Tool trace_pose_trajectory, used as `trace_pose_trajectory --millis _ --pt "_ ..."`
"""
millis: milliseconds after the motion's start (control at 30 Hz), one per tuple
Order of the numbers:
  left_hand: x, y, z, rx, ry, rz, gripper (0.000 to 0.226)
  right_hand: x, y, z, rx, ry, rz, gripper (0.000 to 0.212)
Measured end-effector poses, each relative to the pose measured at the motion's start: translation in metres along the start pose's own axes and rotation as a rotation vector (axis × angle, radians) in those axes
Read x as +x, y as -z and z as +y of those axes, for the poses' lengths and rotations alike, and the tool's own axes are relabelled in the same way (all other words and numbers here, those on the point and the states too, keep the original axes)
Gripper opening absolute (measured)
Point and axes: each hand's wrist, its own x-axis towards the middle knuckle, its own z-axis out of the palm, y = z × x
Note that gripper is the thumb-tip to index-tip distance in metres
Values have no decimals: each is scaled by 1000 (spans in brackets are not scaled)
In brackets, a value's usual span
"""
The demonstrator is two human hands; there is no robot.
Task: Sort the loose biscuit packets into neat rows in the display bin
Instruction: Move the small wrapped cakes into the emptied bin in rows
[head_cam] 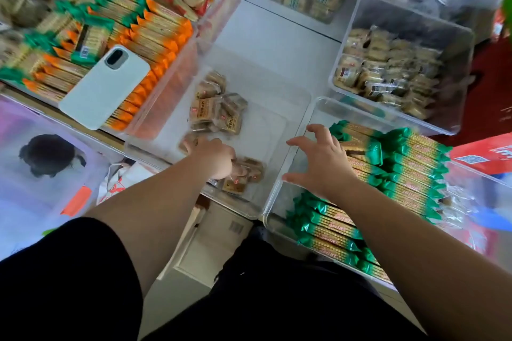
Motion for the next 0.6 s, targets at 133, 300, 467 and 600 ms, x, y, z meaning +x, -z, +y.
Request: trace_pose_trajectory --millis 133,300,467,600 --pt "3 -9 -6 -75 -108 74 62 -4 3 6 -69 16 70 67" --pt "-2 -17 -10 3 -237 84 112 -13 8 27 -96 -29 160 60" --pt "1 -16 -1 96 -246 150 100 -17 9 38 -74 -20 178 54" --pt "3 -15 0 101 -245 148 95 -18 11 40 -186 -91 290 56"
